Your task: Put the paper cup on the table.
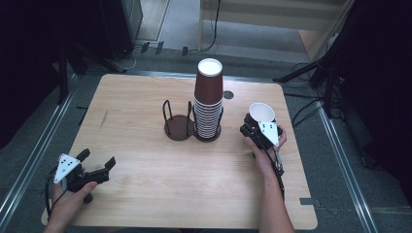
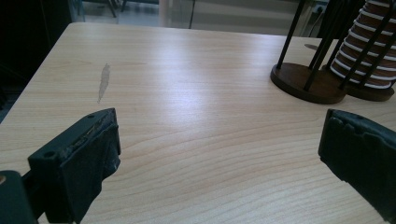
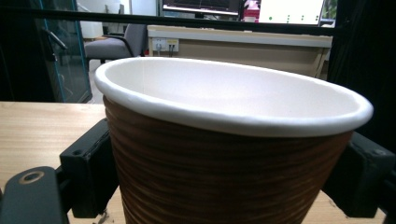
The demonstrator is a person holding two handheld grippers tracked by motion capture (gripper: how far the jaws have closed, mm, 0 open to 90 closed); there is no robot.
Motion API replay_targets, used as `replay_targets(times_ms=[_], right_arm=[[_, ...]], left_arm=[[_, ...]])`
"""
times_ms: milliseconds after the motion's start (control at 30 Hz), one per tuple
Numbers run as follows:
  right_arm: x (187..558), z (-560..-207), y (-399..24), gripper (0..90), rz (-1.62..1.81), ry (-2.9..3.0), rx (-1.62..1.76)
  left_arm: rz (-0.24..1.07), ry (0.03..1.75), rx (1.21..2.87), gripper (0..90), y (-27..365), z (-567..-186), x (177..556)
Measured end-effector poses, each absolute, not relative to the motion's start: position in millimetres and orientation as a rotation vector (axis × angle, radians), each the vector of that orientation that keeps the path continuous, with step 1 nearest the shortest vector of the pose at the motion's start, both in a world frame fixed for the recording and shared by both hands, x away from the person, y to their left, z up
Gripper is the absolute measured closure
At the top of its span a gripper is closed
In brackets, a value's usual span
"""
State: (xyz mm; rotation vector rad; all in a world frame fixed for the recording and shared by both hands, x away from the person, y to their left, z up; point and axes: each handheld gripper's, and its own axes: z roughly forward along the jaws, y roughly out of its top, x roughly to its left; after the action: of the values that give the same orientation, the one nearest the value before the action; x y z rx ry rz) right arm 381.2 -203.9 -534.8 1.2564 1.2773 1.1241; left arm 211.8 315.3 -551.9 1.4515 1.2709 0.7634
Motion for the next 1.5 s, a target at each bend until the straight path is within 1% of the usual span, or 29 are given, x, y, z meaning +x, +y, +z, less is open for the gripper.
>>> replay_targets(times_ms=[433,933,1033,1200,1500], right_arm=[[384,-545,-210,11.0,1.124,1.283,1.306],[383,-544,-211,9.6,1.123,1.305,1.323],[383,-542,-212,8.2,1.133,1.302,1.34],[382,-540,-211,0.4,1.168,1.331,1.34],[377,-533,-212,0.0,1.194,1.347,1.34]], left_arm=[[0.761,1.272,1.45,0.0,315,-552,212],[0.77,1.269,1.458,0.0,314,-552,212],[0.77,1.268,1.459,0.0,314,-552,212],[0.771,1.268,1.457,0.0,314,-552,212],[0.771,1.268,1.458,0.0,314,-552,212]])
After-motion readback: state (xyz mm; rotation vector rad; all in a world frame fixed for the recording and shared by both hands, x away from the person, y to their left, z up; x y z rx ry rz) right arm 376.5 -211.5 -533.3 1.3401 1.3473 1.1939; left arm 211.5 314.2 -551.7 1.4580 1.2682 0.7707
